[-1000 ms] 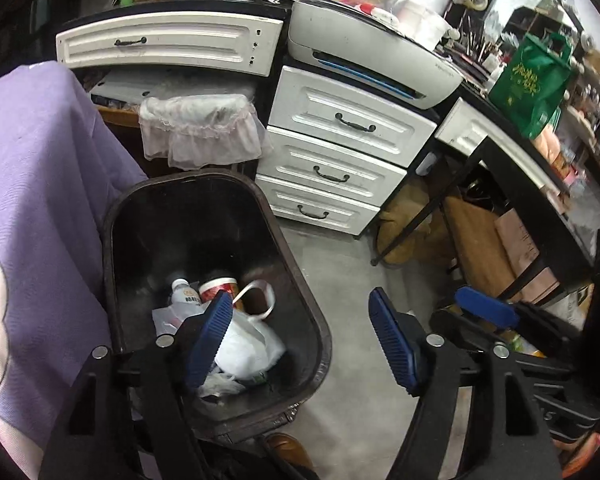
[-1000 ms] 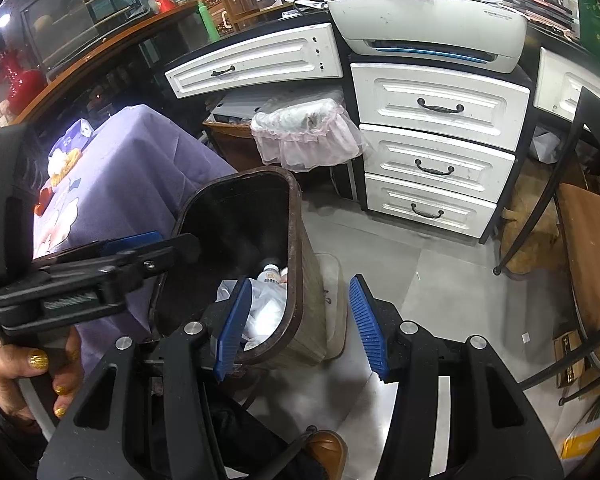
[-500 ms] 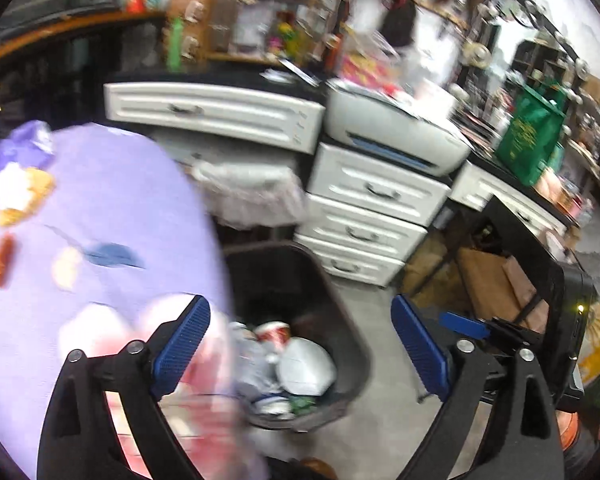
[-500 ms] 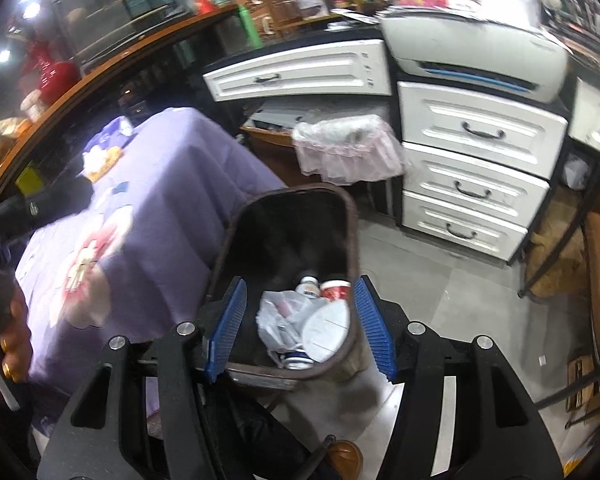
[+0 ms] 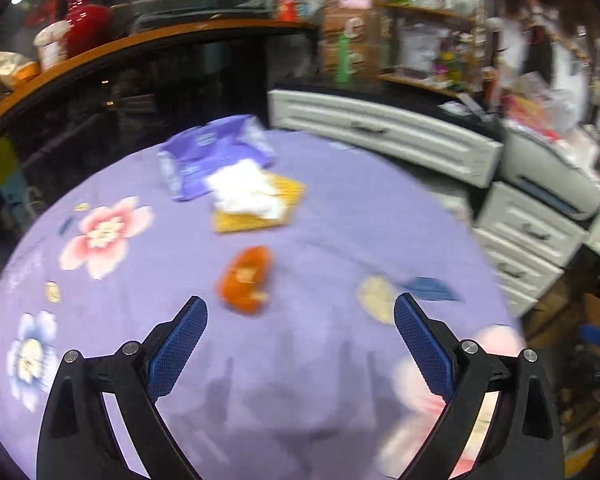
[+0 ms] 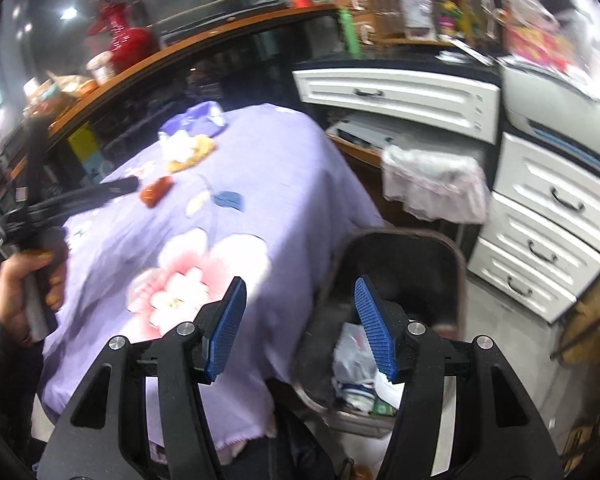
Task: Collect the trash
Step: 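Grasp the orange peel with the left tool while the right tool grasps the white tissue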
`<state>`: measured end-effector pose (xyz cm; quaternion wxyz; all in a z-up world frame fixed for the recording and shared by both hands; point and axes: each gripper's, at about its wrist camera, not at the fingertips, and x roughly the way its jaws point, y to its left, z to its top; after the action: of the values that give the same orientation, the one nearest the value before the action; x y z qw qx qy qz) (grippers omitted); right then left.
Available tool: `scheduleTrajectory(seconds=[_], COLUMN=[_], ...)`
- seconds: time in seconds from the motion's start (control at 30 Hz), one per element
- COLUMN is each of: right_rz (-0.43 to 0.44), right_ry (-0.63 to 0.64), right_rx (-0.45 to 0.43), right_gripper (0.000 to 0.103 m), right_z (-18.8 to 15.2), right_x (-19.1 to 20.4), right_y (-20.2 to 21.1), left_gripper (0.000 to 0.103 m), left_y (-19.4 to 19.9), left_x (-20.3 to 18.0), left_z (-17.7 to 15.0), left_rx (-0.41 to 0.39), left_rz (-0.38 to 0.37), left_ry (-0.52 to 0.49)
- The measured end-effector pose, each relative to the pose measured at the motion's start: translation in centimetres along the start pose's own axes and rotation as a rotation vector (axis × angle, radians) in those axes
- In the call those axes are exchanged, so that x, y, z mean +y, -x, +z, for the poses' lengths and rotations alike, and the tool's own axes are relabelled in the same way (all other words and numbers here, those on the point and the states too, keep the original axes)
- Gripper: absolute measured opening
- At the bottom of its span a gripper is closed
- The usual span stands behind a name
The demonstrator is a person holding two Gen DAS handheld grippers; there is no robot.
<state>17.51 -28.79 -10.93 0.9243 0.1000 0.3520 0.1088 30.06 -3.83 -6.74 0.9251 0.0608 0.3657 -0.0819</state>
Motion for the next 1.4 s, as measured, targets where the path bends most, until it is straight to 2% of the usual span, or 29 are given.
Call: scheduleTrajectory(seconds=[0.07, 0.2, 0.33, 0.4, 0.43, 0.67, 0.73, 0.83, 0.97, 1.17, 1.23, 1.27, 1.4], right_rz=[0.012, 0.035, 0.062, 0.076, 0.086, 0.164, 0.188, 0.203, 0.184, 0.119, 0.099, 0.097, 0.100], right_ry=[0.027, 0.083, 0.125, 0.140, 0.150, 0.222, 0.245, 0.283, 0.312, 0.322, 0.325, 0.325, 0.328], right_rx=[-0.003, -0.010, -0.005, -0.003, -0.002, 0.028, 0.041, 0.074, 0.102, 0.135, 0.151, 0.157, 0.131], right_gripper=[0.057, 0.057, 0.057, 0.057, 0.057, 0.057, 0.057, 0.057, 0.057, 0.057, 0.047, 0.034, 0.024], right_z=[0.8, 2.4, 4.2, 5.2, 5.9, 10.2, 11.5, 13.2, 15.3, 17.7, 17.9, 17.8, 17.6], right_x=[1.2, 3.6, 5.6, 6.4, 7.0, 11.4, 13.1, 15.6, 18.1, 20.0, 20.1, 20.1, 20.2], right_y=[-0.3, -1.2, -2.4, -3.2, -3.8, -9.0, -11.1, -14.3, -18.9, -24.8, -26.2, -26.6, -26.2], left_gripper=[0.084, 0.079, 0.060, 0.047, 0.034, 0.030, 0.030, 0.030, 0.030, 0.030, 0.030, 0.030, 0.030], left_y=[-1.3, -4.4, -6.4, -6.6, -6.5, -4.1, -3.3, -1.8, -1.1, -1.5, -1.6, -1.7, -1.7], left_x=[1.5, 2.8, 3.4, 3.6, 3.7, 6.1, 6.9, 7.7, 8.6, 9.6, 9.5, 9.4, 9.3], left_z=[0.2, 0.6, 0.8, 0.8, 0.7, 0.6, 1.1, 1.4, 1.7, 1.8, 1.7, 1.7, 1.6], left_rx=[0.032, 0.094, 0.139, 0.142, 0.140, 0.043, 0.003, -0.061, -0.091, -0.077, -0.074, -0.073, -0.071], left_rz=[0.010, 0.026, 0.001, -0.006, -0.008, -0.033, -0.007, 0.073, 0.101, 0.082, 0.076, 0.075, 0.069], left_ry=[0.008, 0.005, 0.024, 0.027, 0.031, 0.115, 0.130, 0.132, 0.155, 0.194, 0.192, 0.189, 0.192])
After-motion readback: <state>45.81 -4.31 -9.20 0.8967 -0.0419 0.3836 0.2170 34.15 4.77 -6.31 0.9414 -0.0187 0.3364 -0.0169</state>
